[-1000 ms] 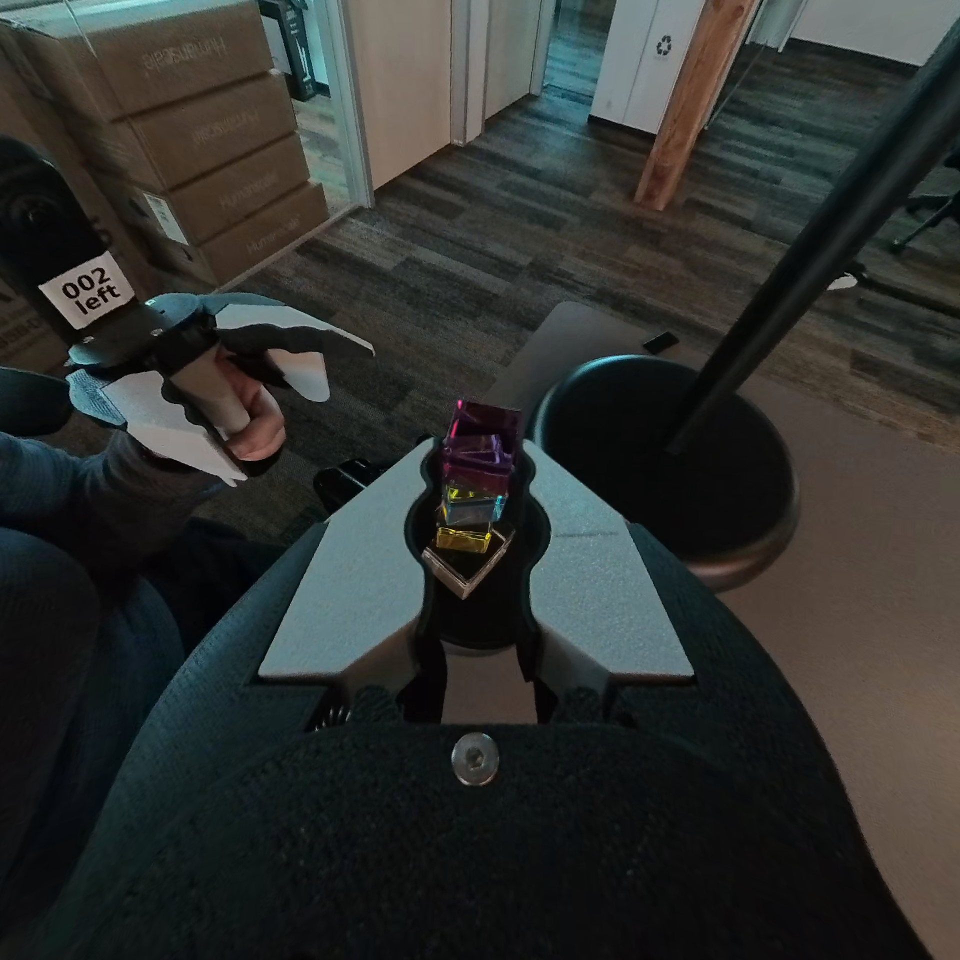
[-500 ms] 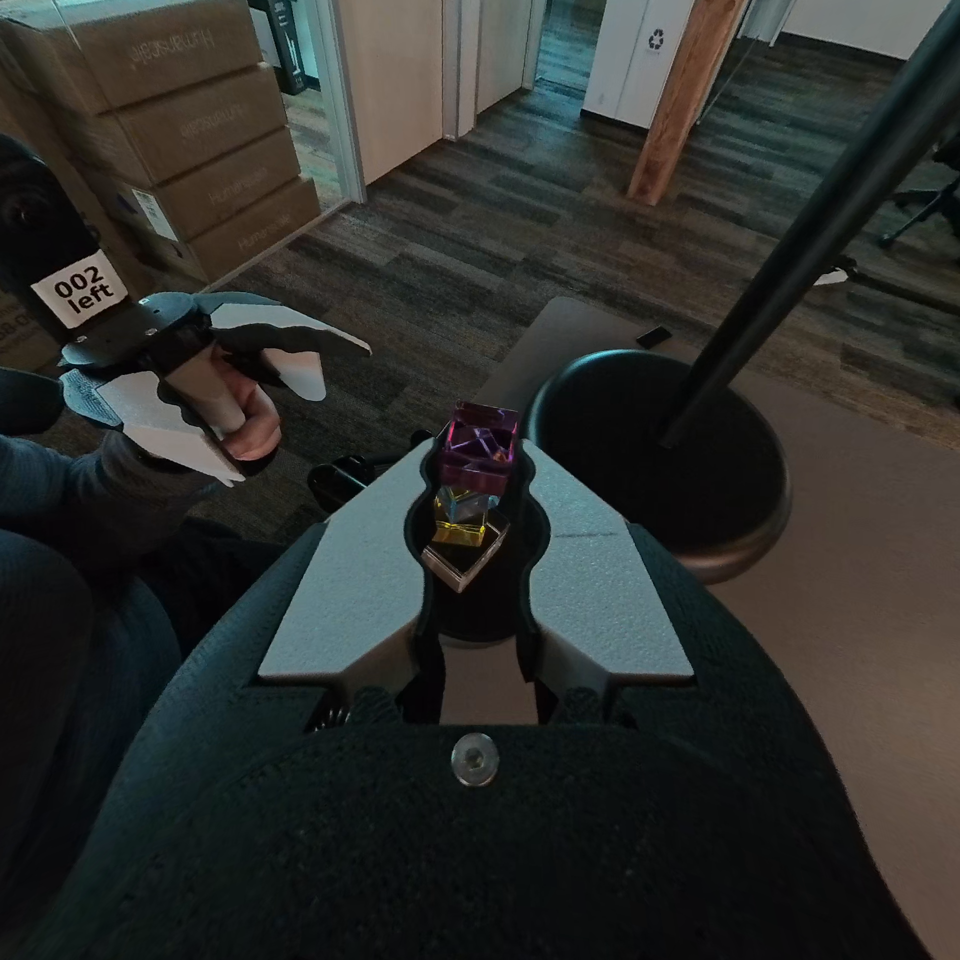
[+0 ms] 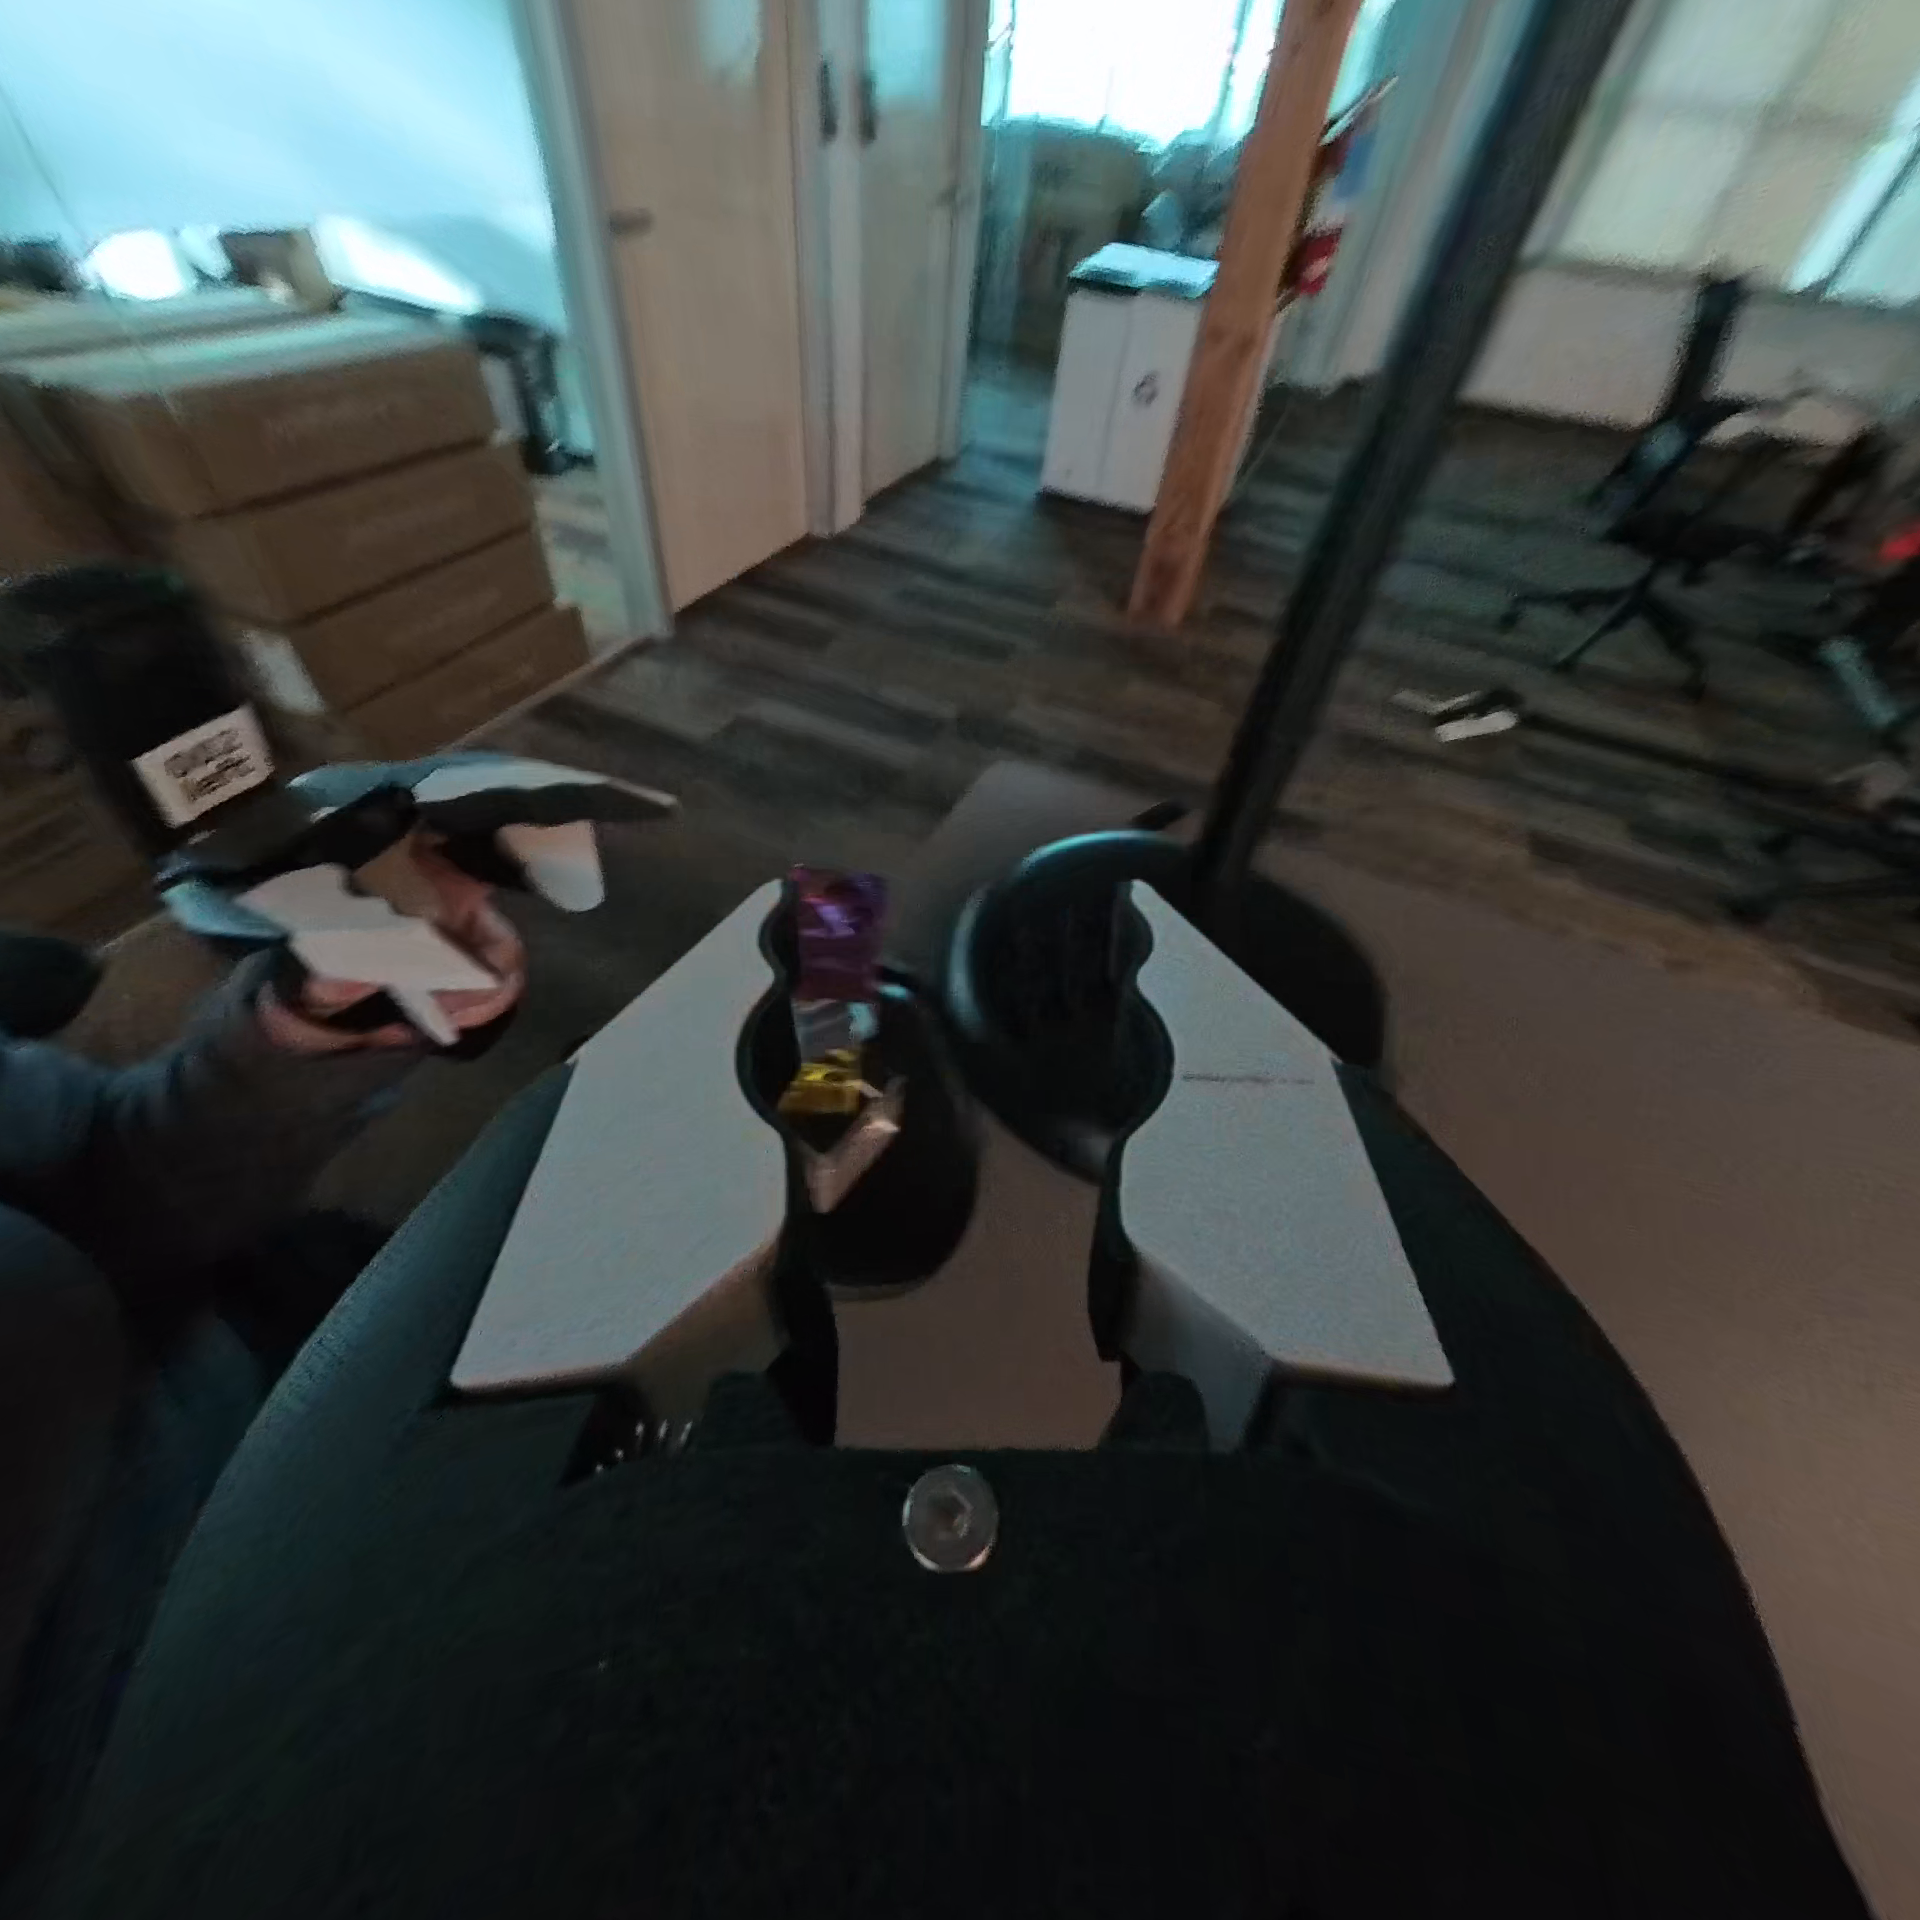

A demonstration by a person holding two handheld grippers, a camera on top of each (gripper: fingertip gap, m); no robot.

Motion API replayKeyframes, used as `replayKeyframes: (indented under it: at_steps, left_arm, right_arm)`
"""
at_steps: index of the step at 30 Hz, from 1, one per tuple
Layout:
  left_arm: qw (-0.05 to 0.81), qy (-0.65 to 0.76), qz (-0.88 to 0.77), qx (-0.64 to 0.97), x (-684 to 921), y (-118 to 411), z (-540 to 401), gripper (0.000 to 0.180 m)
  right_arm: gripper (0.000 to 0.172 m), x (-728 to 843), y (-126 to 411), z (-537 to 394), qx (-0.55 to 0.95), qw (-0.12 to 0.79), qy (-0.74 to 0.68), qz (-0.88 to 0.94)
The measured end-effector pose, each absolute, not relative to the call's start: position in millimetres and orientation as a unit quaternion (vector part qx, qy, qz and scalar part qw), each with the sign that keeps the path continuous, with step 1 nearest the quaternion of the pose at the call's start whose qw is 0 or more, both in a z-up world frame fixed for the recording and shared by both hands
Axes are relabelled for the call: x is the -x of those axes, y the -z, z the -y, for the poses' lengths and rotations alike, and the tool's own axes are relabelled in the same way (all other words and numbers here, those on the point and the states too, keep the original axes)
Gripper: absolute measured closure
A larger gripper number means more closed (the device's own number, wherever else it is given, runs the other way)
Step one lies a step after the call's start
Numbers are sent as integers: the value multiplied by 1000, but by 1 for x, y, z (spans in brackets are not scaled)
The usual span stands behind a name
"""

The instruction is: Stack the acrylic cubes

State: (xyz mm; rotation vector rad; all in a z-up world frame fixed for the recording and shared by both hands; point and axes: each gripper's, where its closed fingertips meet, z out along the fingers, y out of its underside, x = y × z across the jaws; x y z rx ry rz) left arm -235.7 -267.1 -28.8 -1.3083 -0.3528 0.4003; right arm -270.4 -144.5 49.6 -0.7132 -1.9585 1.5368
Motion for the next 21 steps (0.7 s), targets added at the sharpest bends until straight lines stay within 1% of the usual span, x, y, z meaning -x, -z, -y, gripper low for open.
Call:
replayKeyframes:
  at_steps: [3, 6, 8, 10, 12, 14, 17, 18, 20, 21]
  left_arm:
    - [769, -192, 169, 586, 240, 26, 271, 93]
    - [787, -209, 171, 555, 243, 19, 280, 89]
    - [799, -233, 173, 527, 246, 13, 288, 88]
    - [809, -262, 174, 497, 249, 7, 299, 87]
    - [813, -290, 180, 471, 252, 4, 309, 92]
    - [814, -311, 187, 453, 257, 3, 318, 95]
    - [815, -329, 198, 434, 266, 5, 326, 97]
    - [815, -331, 202, 430, 270, 7, 328, 97]
    - [815, -328, 211, 428, 278, 9, 330, 98]
    - [816, -320, 214, 431, 281, 10, 330, 98]
  right_arm:
    - [110, 284, -68, 76, 309, 373, -577, 658]
    - [110, 297, -68, -13, 383, 471, -555, 569]
    - [111, 302, -52, -84, 451, 537, -517, 490]
    - [112, 298, -24, -151, 517, 596, -467, 400]
    - [117, 290, 7, -192, 550, 636, -423, 339]
    - [121, 289, 37, -213, 559, 668, -364, 331]
    - [127, 310, 70, -221, 542, 689, -268, 399]
    - [128, 323, 78, -217, 527, 682, -258, 437]
    - [136, 350, 90, -205, 498, 651, -262, 510]
    - [137, 359, 96, -205, 495, 642, -250, 530]
